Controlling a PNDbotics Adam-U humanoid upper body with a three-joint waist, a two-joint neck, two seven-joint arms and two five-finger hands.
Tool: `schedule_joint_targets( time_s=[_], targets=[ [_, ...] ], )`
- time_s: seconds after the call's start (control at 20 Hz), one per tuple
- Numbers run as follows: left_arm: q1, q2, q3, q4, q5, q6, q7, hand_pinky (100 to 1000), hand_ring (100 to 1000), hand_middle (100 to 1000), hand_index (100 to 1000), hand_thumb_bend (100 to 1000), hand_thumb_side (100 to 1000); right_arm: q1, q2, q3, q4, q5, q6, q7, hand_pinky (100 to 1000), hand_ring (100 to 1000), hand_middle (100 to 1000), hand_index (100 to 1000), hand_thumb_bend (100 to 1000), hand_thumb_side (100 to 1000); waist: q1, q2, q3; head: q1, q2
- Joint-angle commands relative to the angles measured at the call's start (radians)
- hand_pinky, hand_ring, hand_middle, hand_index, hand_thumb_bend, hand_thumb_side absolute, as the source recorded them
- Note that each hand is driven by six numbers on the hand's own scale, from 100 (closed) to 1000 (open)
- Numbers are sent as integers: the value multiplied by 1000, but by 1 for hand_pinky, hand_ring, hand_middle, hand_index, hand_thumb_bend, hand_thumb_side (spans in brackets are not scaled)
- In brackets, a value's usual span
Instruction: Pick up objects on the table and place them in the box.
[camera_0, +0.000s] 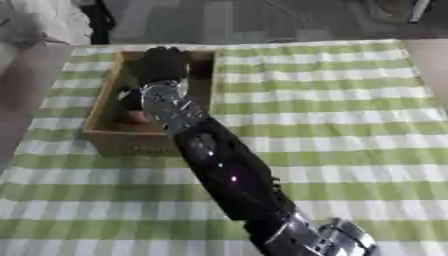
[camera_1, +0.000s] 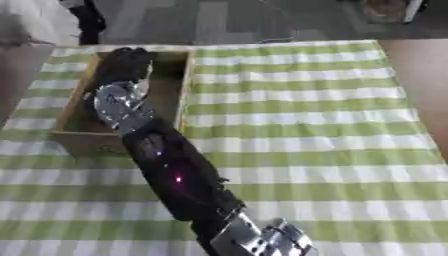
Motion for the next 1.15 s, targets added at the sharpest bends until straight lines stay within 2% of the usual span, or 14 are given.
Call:
schedule_joint_targets(
  time_s=[0.05, 0.3, 0.6, 0.85, 1.05, 1.15],
  targets=[
    [-5, 15, -3, -19, 1, -1, 2, 548, 498, 546, 811, 100, 919, -30, -16, 12, -67, -4, -7, -7, 841, 889, 766, 981, 376, 886, 6, -20, 1, 1, -7],
    [-3, 17, -2, -19, 1, -1, 4, 548, 499, 547, 811, 100, 917, -42, -69, 46, -198, -31, -30, -22, 838, 870, 749, 974, 326, 922, 5, -27, -3, 8, 0],
    [-1, 19, 1, -19, -1, -3, 8, 548, 499, 547, 813, 100, 916, -22, -163, 96, -410, -78, -54, -35, 828, 855, 733, 964, 255, 955, 6, -31, -10, 19, 9],
    [0, 22, 4, -19, -3, -8, 14, 549, 499, 547, 814, 100, 917, 26, -259, 137, -627, -135, -20, -76, 817, 825, 708, 952, 217, 1000, 7, -30, -18, 29, 25],
    [-3, 23, 5, -19, -4, -9, 18, 548, 500, 548, 814, 100, 917, 78, -335, 160, -803, -182, 33, -130, 810, 808, 701, 948, 187, 1000, 7, -30, -28, 31, 39],
    [-3, 24, 6, -19, -4, -10, 21, 548, 500, 548, 815, 100, 916, 105, -373, 162, -875, -217, 57, -160, 810, 805, 702, 948, 141, 1000, 7, -30, -31, 32, 44]
  ],
)
